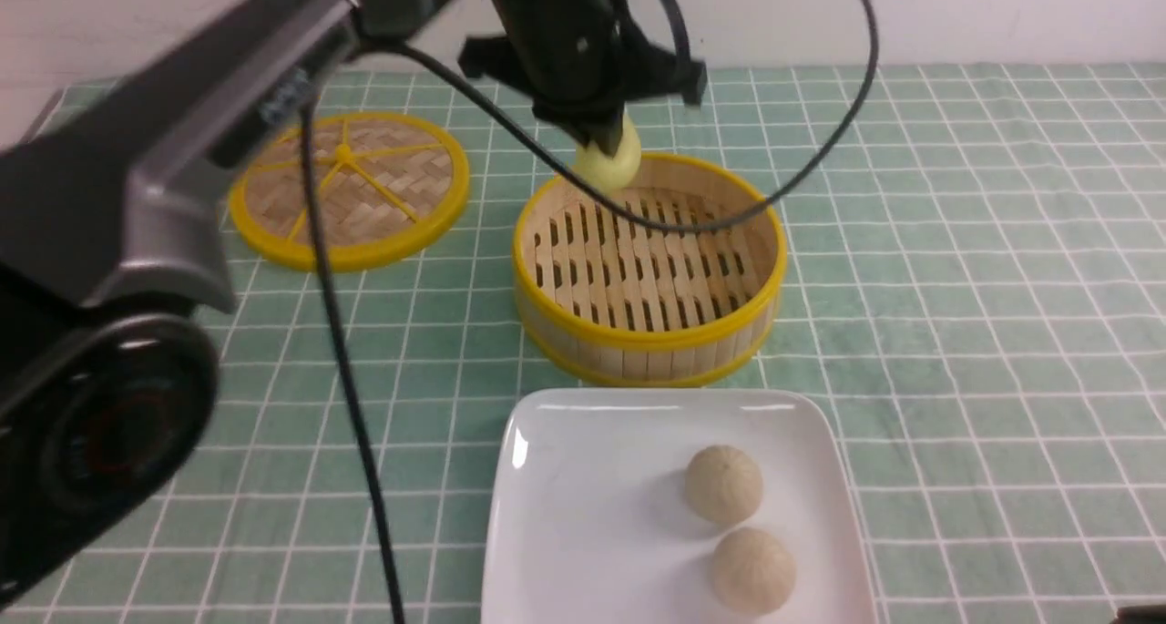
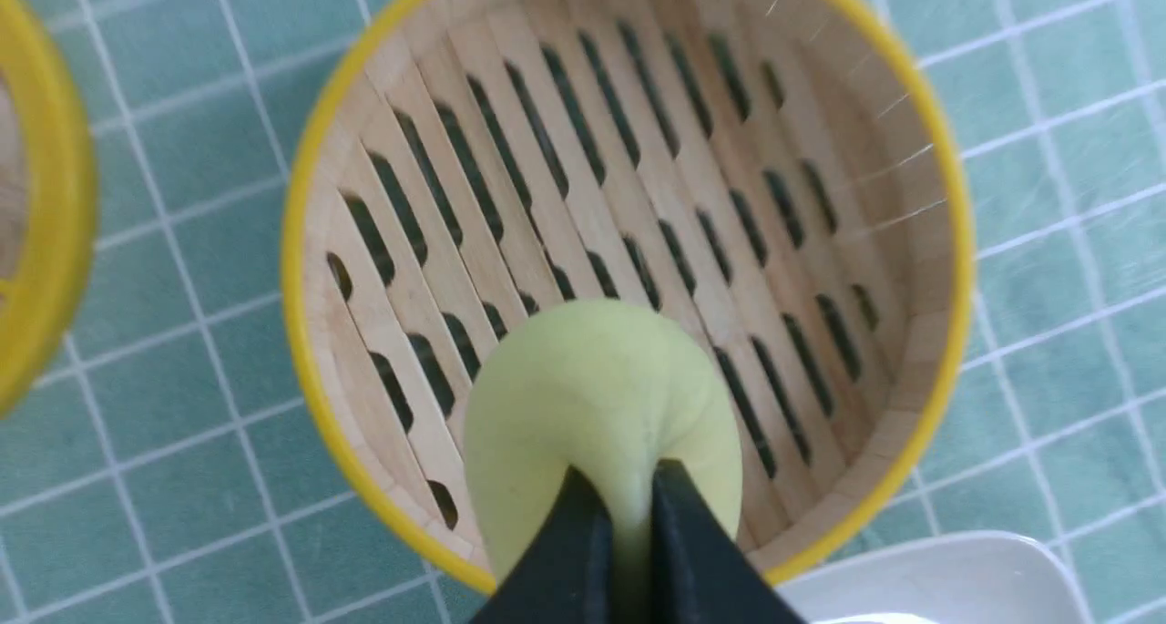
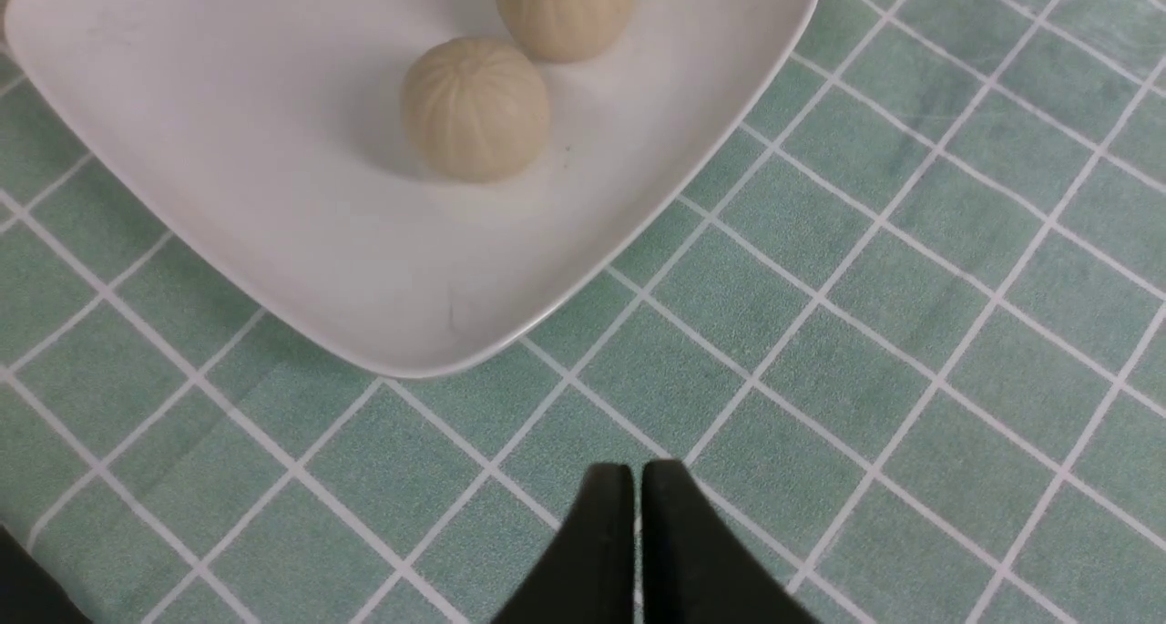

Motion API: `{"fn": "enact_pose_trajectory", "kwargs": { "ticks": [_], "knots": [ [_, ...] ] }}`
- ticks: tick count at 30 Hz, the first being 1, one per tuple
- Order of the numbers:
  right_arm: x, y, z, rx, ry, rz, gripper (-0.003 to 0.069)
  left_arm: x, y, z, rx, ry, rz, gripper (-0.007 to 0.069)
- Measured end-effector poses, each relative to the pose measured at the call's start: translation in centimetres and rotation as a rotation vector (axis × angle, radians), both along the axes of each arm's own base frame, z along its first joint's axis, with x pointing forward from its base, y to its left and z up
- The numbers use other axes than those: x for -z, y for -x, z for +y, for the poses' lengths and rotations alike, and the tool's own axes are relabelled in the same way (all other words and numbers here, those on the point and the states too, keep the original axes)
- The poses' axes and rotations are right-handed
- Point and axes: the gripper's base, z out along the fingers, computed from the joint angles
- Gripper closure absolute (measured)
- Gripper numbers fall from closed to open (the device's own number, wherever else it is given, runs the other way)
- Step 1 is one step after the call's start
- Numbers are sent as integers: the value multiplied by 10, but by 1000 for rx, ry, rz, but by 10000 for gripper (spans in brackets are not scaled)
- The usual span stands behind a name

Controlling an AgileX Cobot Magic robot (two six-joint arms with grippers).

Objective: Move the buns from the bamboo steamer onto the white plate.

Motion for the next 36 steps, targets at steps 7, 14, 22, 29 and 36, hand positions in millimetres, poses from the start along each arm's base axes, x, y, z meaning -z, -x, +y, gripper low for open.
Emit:
{"fn": "enact_pose_trajectory", "kwargs": {
  "ticks": [7, 14, 22, 29, 36],
  "knots": [
    [0, 0, 0, 0, 0, 0, 615, -11, 56, 24, 35, 53, 121, 602],
    [0, 0, 0, 0, 0, 0, 608, 120, 97, 7, 116, 23, 461, 589],
    [0, 0, 0, 0, -6, 4, 599, 190, 102, -5, 113, -8, 475, 401],
    [-10, 5, 5, -8, -96, 53, 594, 185, 99, -8, 108, 19, 452, 195],
    [-64, 35, -10, -60, -178, -28, 587, 120, 102, -4, 153, 80, 301, 112]
  ]
}}
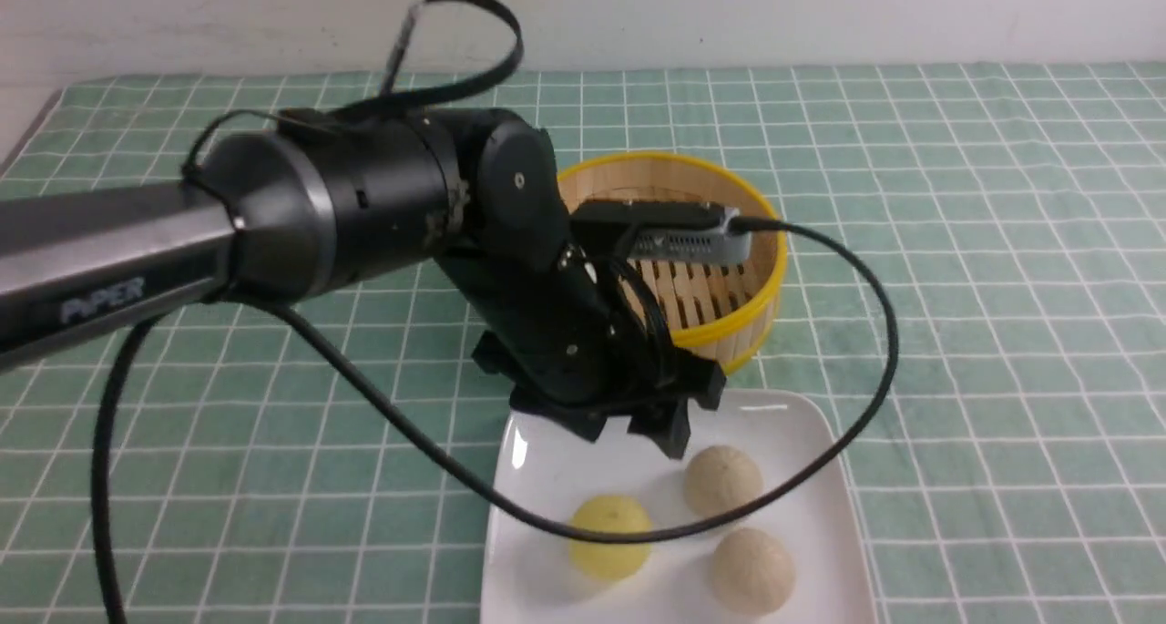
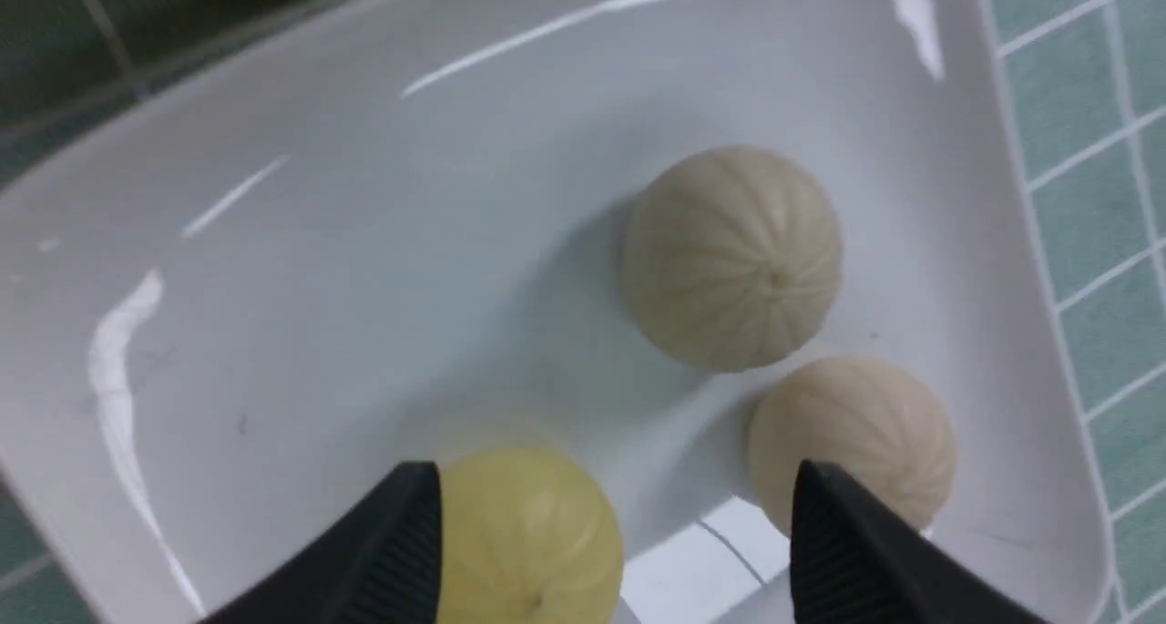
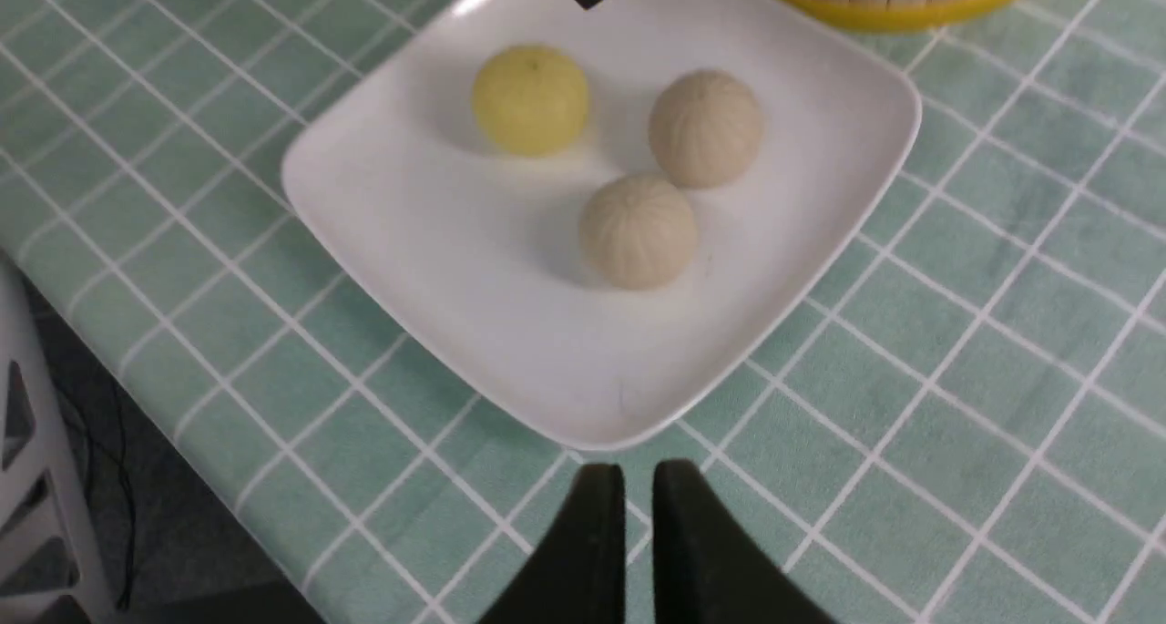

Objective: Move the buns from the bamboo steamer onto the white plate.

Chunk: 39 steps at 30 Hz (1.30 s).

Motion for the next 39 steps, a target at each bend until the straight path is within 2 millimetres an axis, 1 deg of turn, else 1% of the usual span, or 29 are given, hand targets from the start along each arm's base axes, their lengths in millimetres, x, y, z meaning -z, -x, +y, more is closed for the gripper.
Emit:
{"fn": "enact_pose_trajectory", "kwargs": {
  "ticks": [3, 4, 5, 7, 8, 9, 10, 11, 12, 14, 15, 16, 17, 18, 19, 21, 30, 39],
  "knots": [
    [-17, 17, -14, 10, -31, -88, 587, -22, 6, 7, 3, 10, -57, 123],
    [-19, 22, -20, 27, -44, -116, 587, -28, 7, 9, -1, 11, -69, 134],
    [-19, 23, -21, 33, -43, -123, 587, -29, 8, 10, -4, 12, -70, 140],
    [-16, 29, -31, 105, -109, -193, 587, -39, 11, 15, -22, 7, -95, 190],
    [-16, 29, -31, 105, -109, -193, 587, -39, 11, 15, -21, 6, -98, 195],
    [-9, 27, -32, 138, -149, -227, 597, -42, 12, 18, -26, -1, -104, 239],
    [-7, 23, -31, 160, -193, -264, 624, -42, 12, 19, -27, -9, -108, 286],
    [-6, 23, -31, 161, -196, -270, 624, -42, 12, 19, -27, -12, -107, 293],
    [6, 15, -27, 179, -223, -294, 663, -42, 12, 20, -24, -25, -108, 373],
    [15, 7, -23, 188, -246, -330, 673, -42, 13, 20, -21, -33, -107, 454],
    [16, 6, -22, 189, -250, -333, 673, -42, 13, 20, -21, -33, -107, 471],
    [21, 1, -20, 194, -276, -368, 673, -41, 12, 21, -20, -36, -109, 537],
    [24, -1, -19, 196, -286, -382, 673, -41, 12, 21, -20, -37, -109, 573],
    [25, -1, -18, 196, -286, -381, 673, -41, 12, 21, -19, -37, -109, 579],
    [27, -3, -17, 198, -302, -400, 673, -41, 12, 21, -17, -42, -112, 609],
    [29, -4, -17, 199, -307, -405, 673, -41, 12, 21, -15, -46, -115, 623],
    [37, -6, -15, 199, -291, -387, 671, -41, 10, 24, -4, -87, -141, 623],
    [39, -5, -15, 198, -281, -376, 667, -40, 7, 29, 11, -144, -186, 623]
  ]
}}
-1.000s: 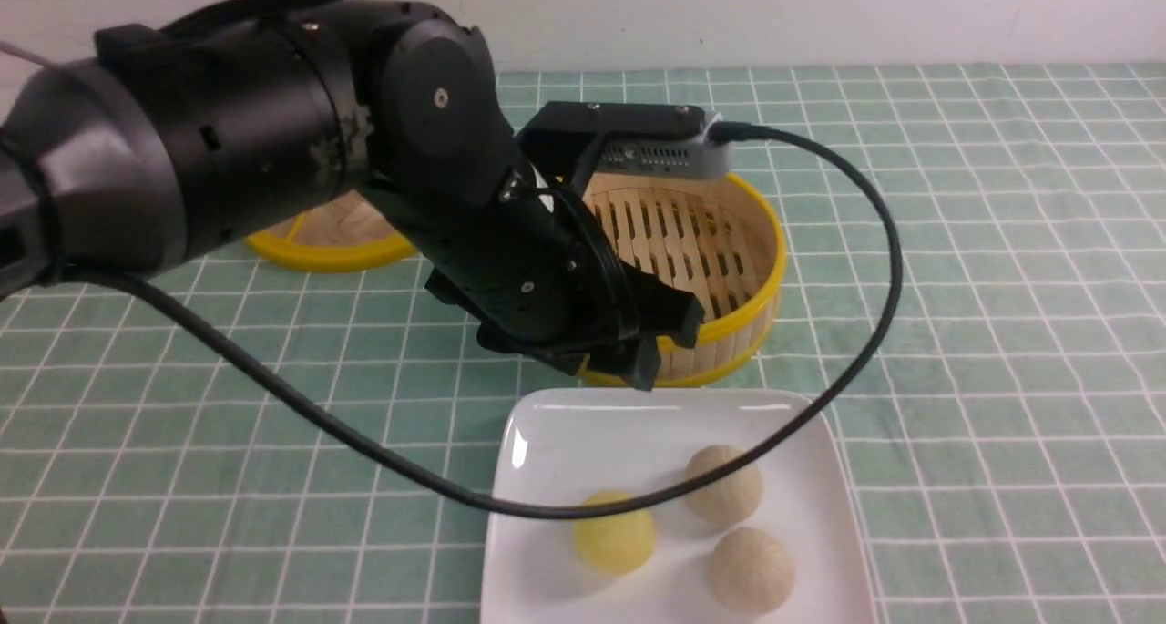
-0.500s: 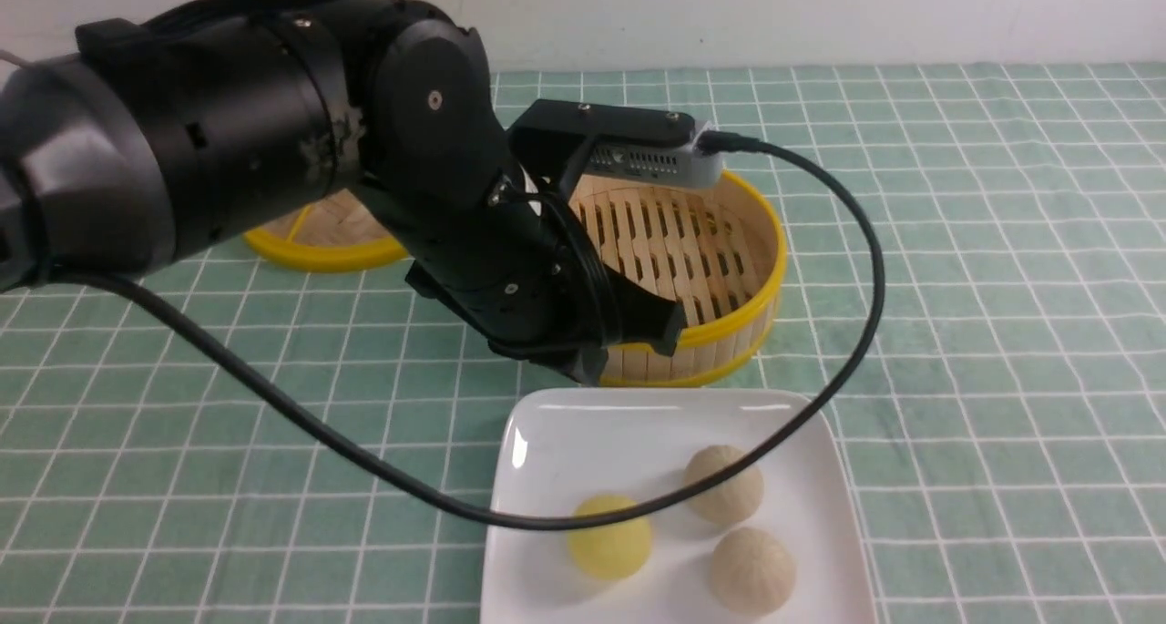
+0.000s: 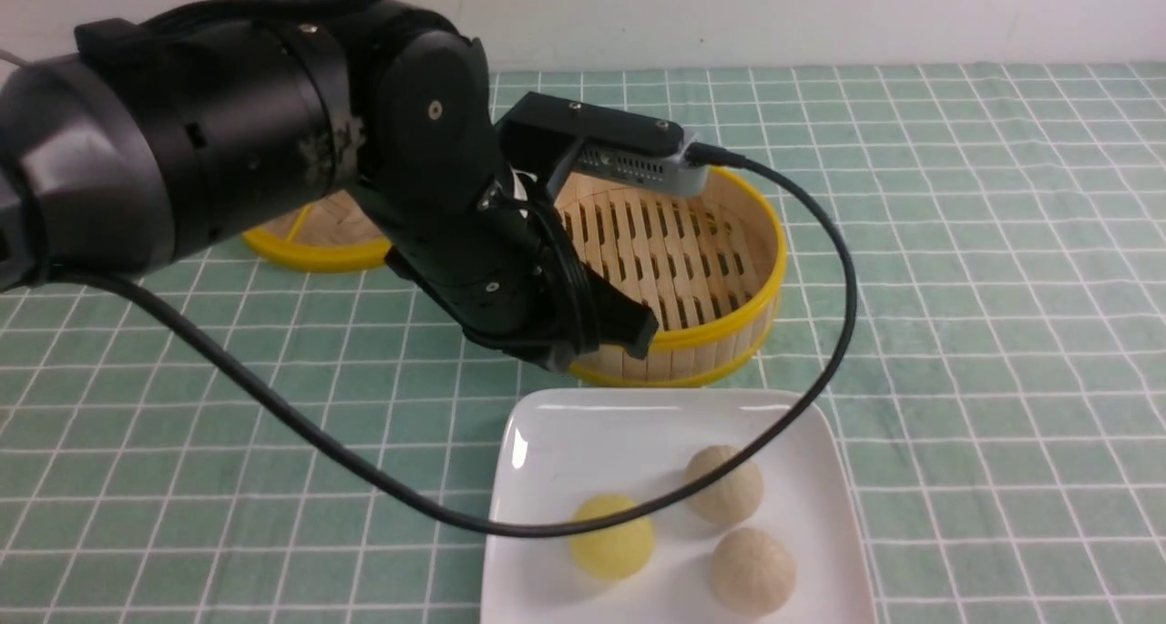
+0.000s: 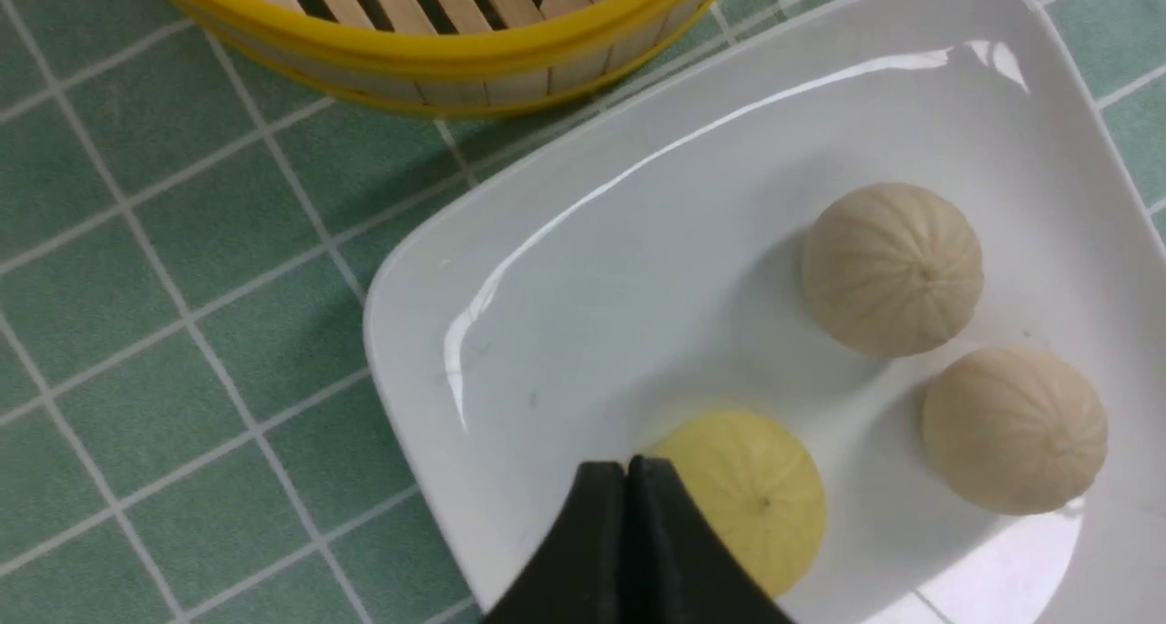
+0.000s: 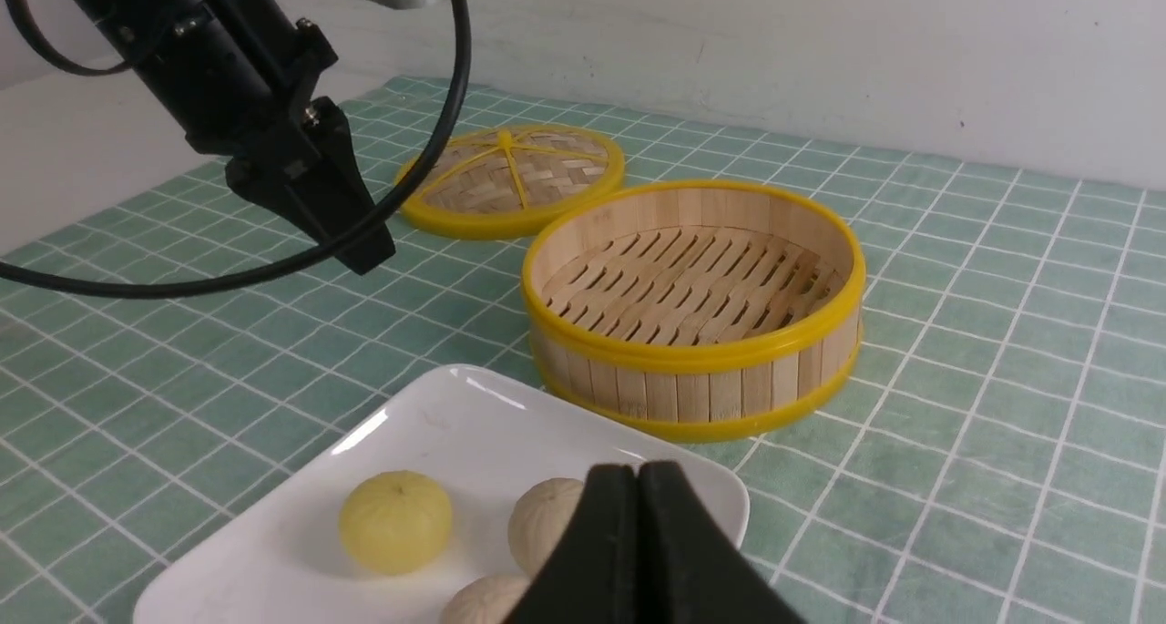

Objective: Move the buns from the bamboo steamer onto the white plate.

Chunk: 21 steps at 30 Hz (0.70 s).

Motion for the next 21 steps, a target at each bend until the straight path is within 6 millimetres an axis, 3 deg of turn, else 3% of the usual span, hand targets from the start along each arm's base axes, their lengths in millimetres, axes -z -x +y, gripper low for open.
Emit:
{"fn": "enact_pose_trajectory", "kwargs": {
  "ticks": [6, 10, 13, 17, 21],
  "knots": [
    [11, 5, -3, 1, -8, -12, 664, 0, -1, 2, 6, -25, -18, 621],
    [39, 5, -7, 60, 6, 9, 662, 0, -1, 2, 6, -25, -18, 616],
    [76, 1, -11, 174, 57, 56, 659, 0, -1, 2, 5, -24, -19, 612],
    [105, -5, -17, 312, 120, 127, 657, -1, -2, 1, 5, -15, -30, 610],
    [116, -8, -22, 424, 124, 144, 655, -12, 2, 6, 7, -6, -62, 609]
  ]
}}
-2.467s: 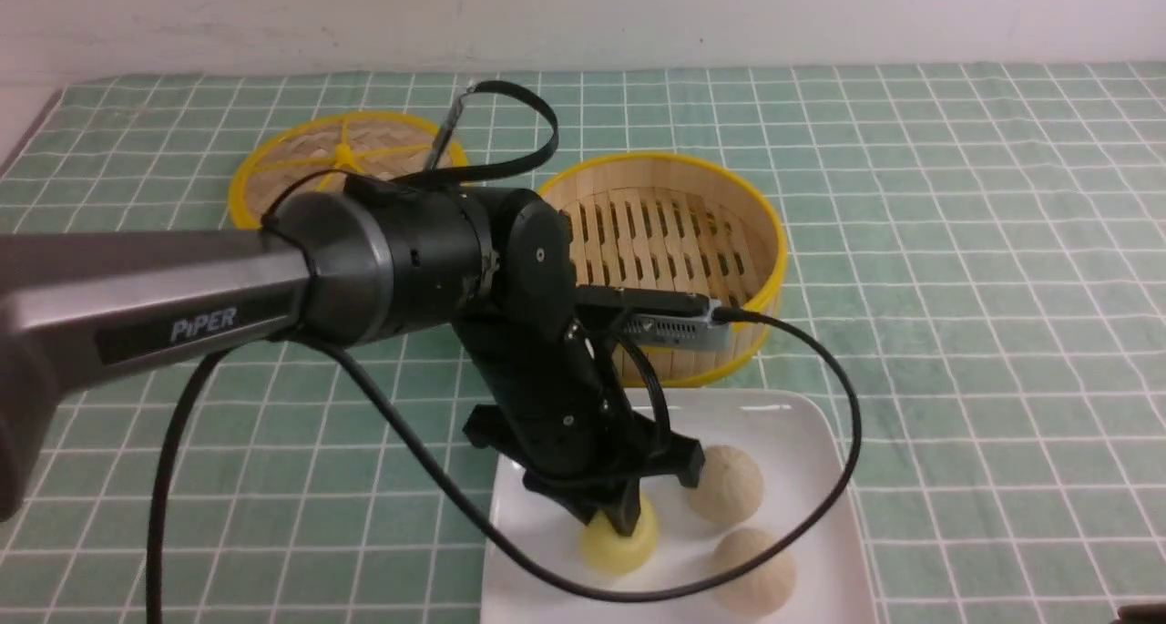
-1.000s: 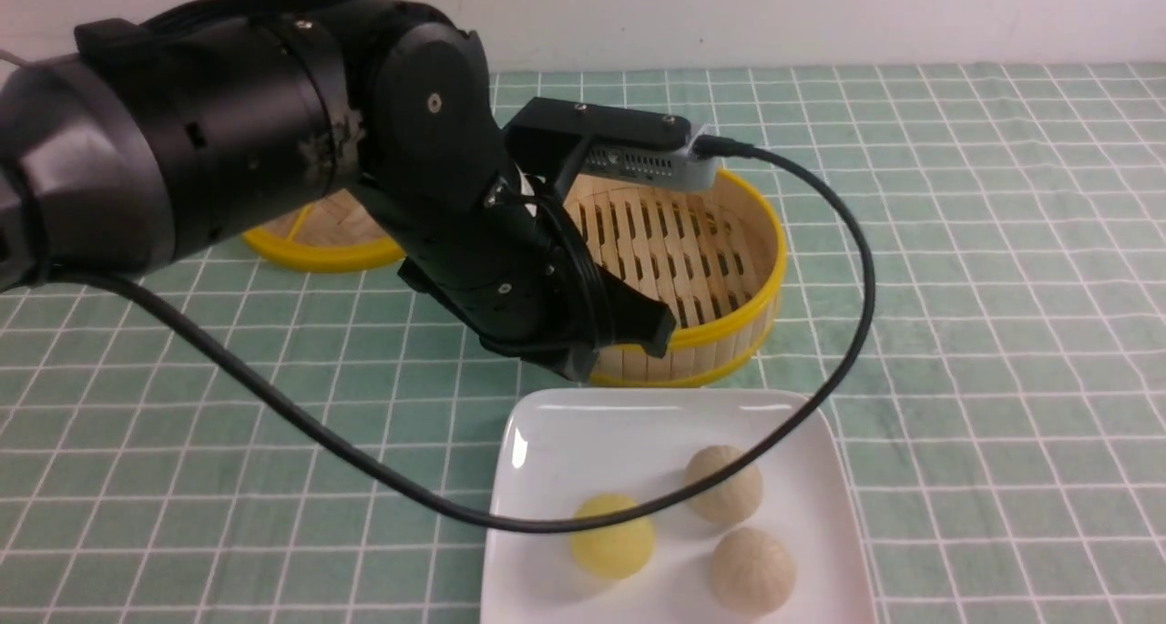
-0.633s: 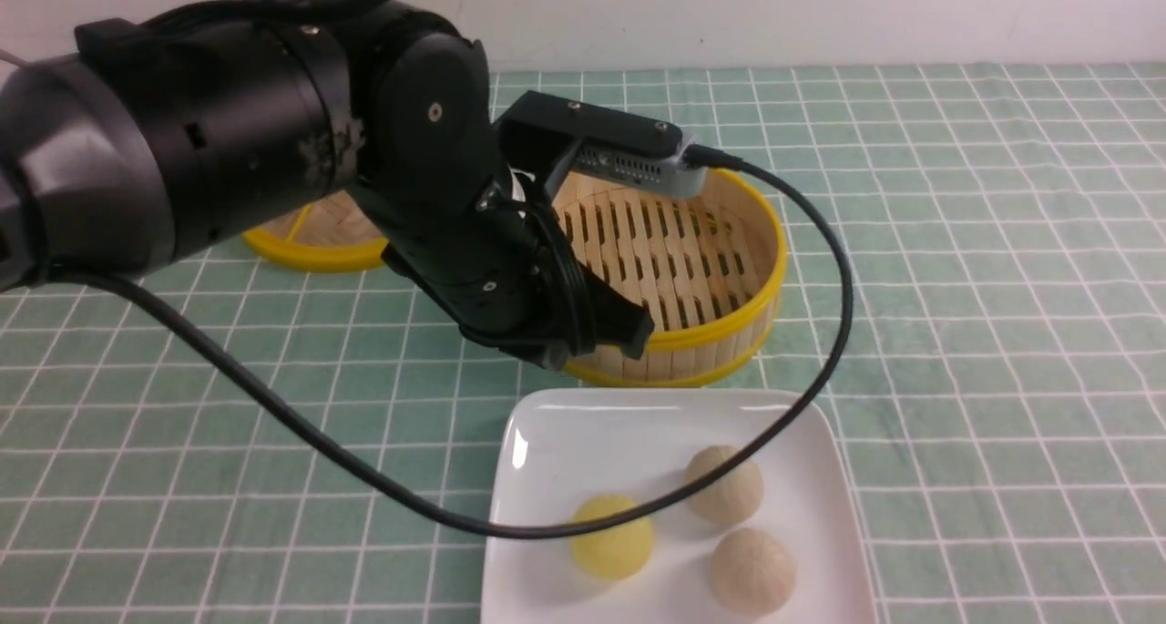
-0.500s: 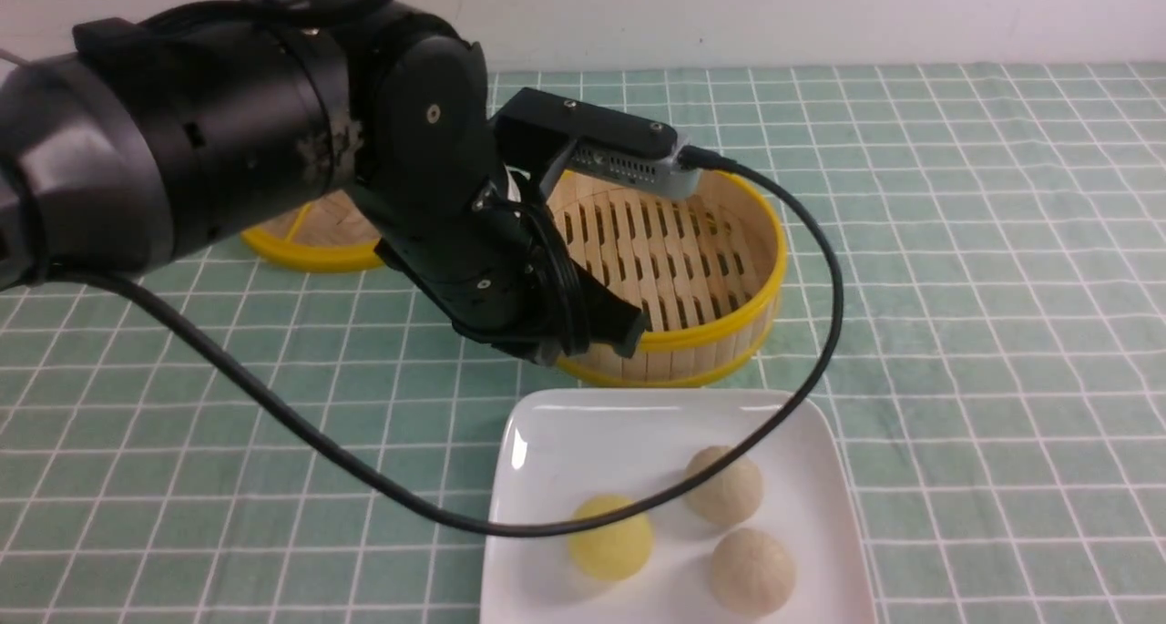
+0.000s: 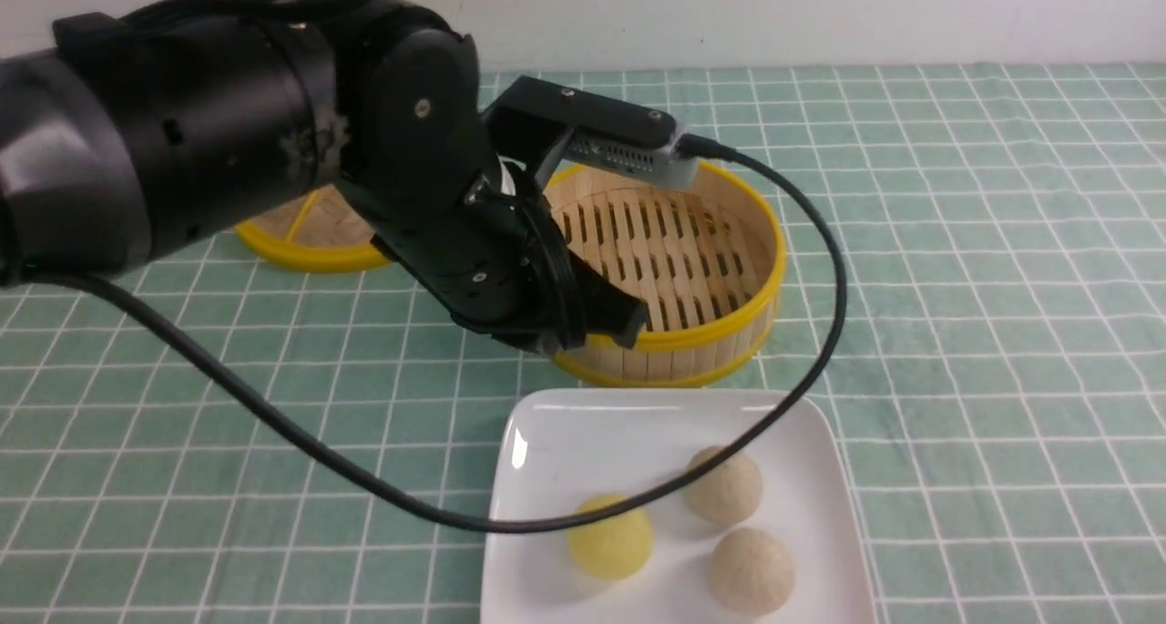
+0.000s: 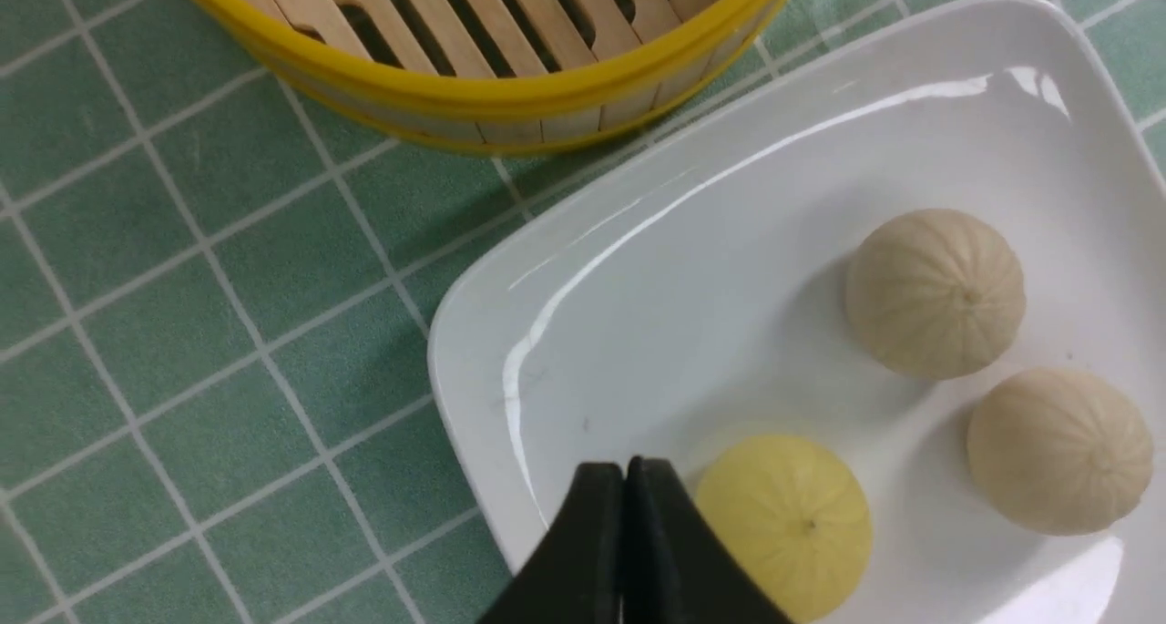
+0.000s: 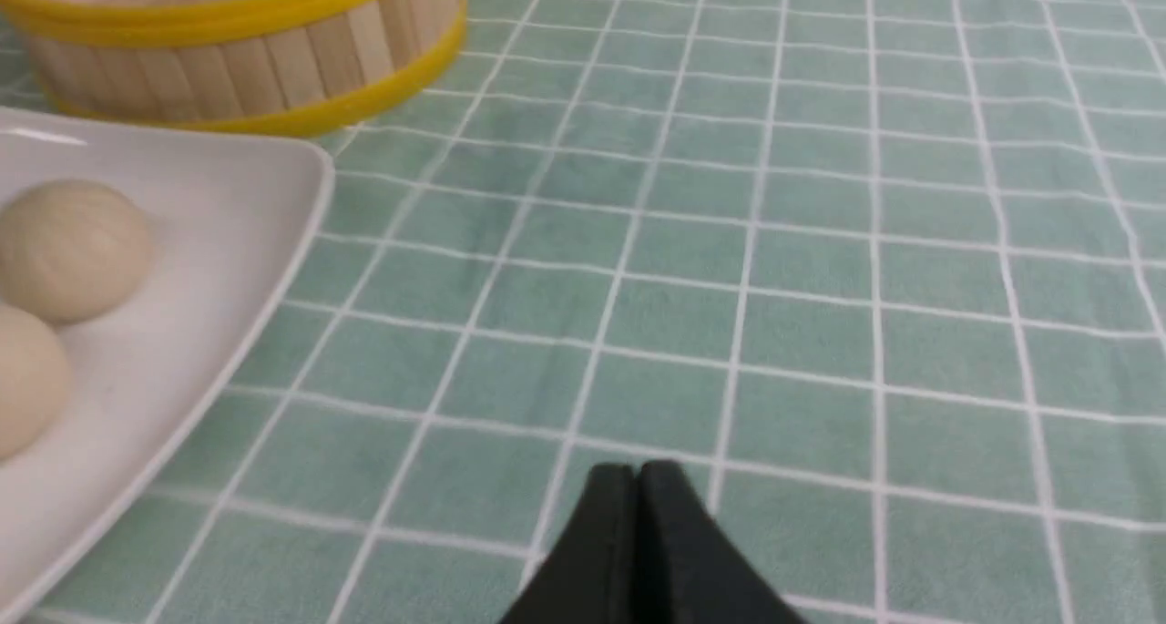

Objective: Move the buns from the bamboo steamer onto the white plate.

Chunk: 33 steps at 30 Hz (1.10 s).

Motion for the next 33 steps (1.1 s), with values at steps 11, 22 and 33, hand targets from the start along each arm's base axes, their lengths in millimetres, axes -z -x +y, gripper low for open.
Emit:
{"fn": "enact_pose_trajectory", "kwargs": {
  "ticks": [11, 22, 33],
  "knots": [
    [-1, -1, -8, 151, 6, -19, 646, -92, 61, 54, -3, 104, -234, 608],
    [-1, -1, -8, 152, 8, -19, 634, -55, 155, 126, -59, 279, -351, 605],
    [-1, -1, -8, 153, 8, -19, 616, 20, 199, 156, -126, 843, -686, 601]
  ]
}}
